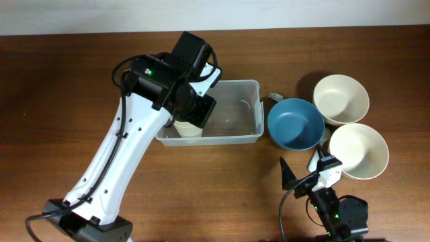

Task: Pack container
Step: 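Lower the second cream cup into the first cream cup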

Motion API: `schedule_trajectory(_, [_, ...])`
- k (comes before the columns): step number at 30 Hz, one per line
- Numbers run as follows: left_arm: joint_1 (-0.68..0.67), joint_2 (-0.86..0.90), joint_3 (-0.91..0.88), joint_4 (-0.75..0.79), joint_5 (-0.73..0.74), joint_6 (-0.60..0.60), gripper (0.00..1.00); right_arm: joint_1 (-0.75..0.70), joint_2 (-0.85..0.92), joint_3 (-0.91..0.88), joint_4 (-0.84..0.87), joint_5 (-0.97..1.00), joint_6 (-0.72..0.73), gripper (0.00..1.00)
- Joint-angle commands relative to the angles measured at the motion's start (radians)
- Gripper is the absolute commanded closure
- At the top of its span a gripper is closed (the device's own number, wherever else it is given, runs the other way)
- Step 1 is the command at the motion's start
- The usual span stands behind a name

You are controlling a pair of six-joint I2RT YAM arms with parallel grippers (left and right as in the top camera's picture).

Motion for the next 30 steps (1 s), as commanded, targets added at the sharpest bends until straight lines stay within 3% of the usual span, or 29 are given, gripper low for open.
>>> schedule_trajectory(1, [0.000,0.001,0.000,0.006,-0.004,0.008,0.43,0.007,-0.006,-0.009,0.000,0.002,0.007,0.01])
schedule_trajectory(3, [0.000,0.001,0.000,0.006,-0.004,0.008,0.47,0.007,-0.006,-0.009,0.000,0.003,0.007,0.01])
schedule_trajectory(7, [0.000,0.001,0.000,0.006,-0.003,0.008,0.64,0.007,-0.007,-0.009,0.000,0.003,0.008,0.01])
schedule_trajectory(14, [0.000,0.041,0.000,0.001,-0.003,0.009,0.66,0.007,-0.007,-0.009,0.000,0.003,0.008,0.01])
schedule_trajectory(19, [0.000,0.093,0.000,-0.006,-0.003,0.016,0.72,0.007,-0.006,-0.009,0.000,0.002,0.008,0.01])
schedule_trajectory(30, [0.000,0.150,-0.002,-0.029,-0.010,0.031,0.72,0.007,-0.006,-0.009,0.000,0.003,0.008,0.01])
